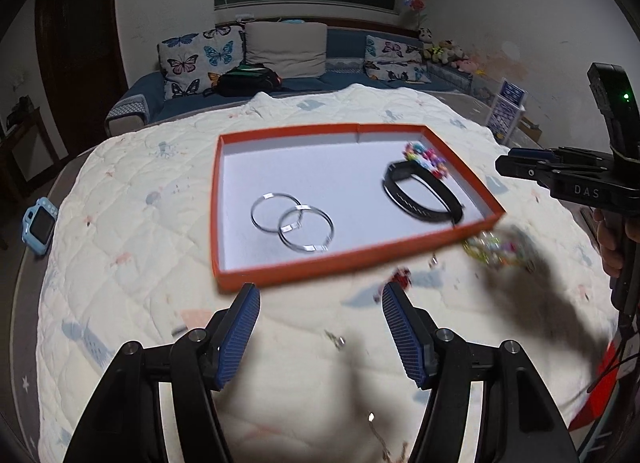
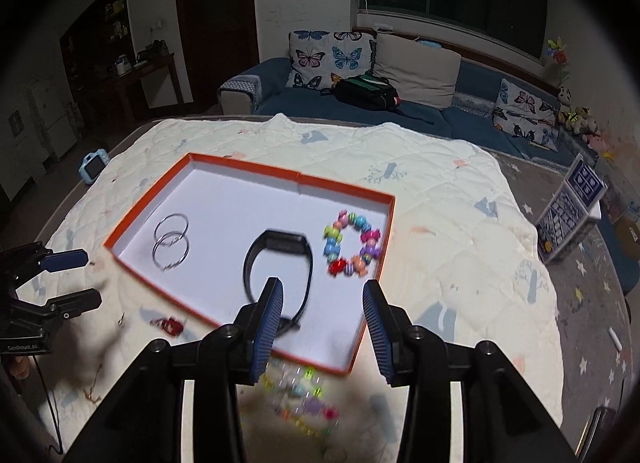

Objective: Organize jewelry
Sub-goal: 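Move the left tool toward the red hair tie while the right tool approaches the pearl bracelet, then grasp the red hair tie with the left tool while the right tool grasps the pearl bracelet, then carry both items over the box and open the right tool to drop the pearl bracelet, then open the left tool over the box to drop the red hair tie, then move the left tool toward the gold chain earring while the right tool approaches the silver ring, then grasp the gold chain earring with the left tool while the right tool grasps the silver ring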

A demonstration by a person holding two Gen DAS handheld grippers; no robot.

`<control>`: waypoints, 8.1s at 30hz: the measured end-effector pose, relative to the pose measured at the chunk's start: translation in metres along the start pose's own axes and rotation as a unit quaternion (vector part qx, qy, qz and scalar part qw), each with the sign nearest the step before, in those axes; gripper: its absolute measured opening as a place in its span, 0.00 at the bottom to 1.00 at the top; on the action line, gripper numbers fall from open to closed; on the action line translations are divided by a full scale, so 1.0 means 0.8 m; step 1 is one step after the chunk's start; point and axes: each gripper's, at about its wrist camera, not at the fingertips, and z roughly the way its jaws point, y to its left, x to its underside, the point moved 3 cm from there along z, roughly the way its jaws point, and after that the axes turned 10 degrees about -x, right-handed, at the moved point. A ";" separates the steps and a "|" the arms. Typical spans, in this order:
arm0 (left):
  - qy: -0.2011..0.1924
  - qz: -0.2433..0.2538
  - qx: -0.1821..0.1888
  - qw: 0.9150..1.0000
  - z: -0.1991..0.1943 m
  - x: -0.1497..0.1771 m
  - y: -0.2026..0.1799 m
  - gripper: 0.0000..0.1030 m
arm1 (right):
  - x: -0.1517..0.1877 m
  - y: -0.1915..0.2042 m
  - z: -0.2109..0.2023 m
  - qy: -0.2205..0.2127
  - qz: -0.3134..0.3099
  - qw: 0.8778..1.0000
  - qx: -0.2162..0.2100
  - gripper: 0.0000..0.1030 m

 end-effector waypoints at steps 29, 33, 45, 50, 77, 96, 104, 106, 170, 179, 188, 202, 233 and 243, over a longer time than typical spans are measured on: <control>0.019 -0.025 0.015 0.999 -0.007 0.051 -0.010 0.66 | 0.127 -0.014 -0.006 0.048 0.027 0.998 -0.005 0.39; 0.020 -0.025 0.017 0.999 -0.002 0.048 -0.014 0.66 | 0.120 -0.016 0.000 0.048 0.024 0.999 -0.008 0.39; 0.030 -0.025 0.016 0.999 0.014 0.043 -0.015 0.66 | 0.095 -0.018 0.011 0.038 0.017 0.999 -0.017 0.24; 0.034 -0.024 0.018 0.999 0.021 0.043 -0.017 0.66 | 0.097 -0.019 0.020 0.052 0.013 0.999 -0.009 0.18; 0.028 0.046 0.051 0.997 0.080 0.000 -0.076 0.58 | 0.066 -0.002 -0.028 -0.009 -0.009 1.000 -0.017 0.11; 0.014 0.071 0.062 0.995 0.091 -0.010 -0.092 0.18 | 0.032 0.015 -0.044 -0.029 -0.035 0.999 -0.028 0.11; -0.016 0.044 0.063 0.997 0.054 -0.031 -0.069 0.18 | 0.005 0.019 -0.064 -0.046 -0.049 0.997 -0.027 0.11; -0.024 0.037 0.061 0.997 0.045 -0.040 -0.061 0.18 | -0.005 0.022 -0.070 -0.053 -0.056 0.997 -0.024 0.11; -0.002 -0.022 0.019 1.000 0.086 -0.085 0.006 0.54 | -0.083 0.004 0.098 0.057 -0.032 0.995 -0.069 0.18; 0.002 -0.009 0.007 1.000 0.035 -0.041 0.011 0.54 | -0.049 0.032 0.036 0.035 -0.046 0.995 -0.086 0.24; 0.005 -0.010 0.006 1.000 -0.006 0.009 0.013 0.54 | 0.009 0.035 -0.003 0.039 -0.048 0.995 -0.083 0.31; 0.030 0.026 0.057 0.998 -0.056 0.100 -0.029 0.54 | 0.103 -0.004 -0.021 0.059 -0.006 0.998 -0.037 0.31; 0.035 0.087 0.083 0.992 -0.050 0.144 -0.071 0.18 | 0.139 -0.024 -0.022 0.059 0.041 0.996 -0.048 0.31; 0.025 0.092 0.063 0.993 -0.052 0.145 -0.076 0.11 | 0.137 -0.022 -0.017 0.059 0.033 0.997 -0.047 0.31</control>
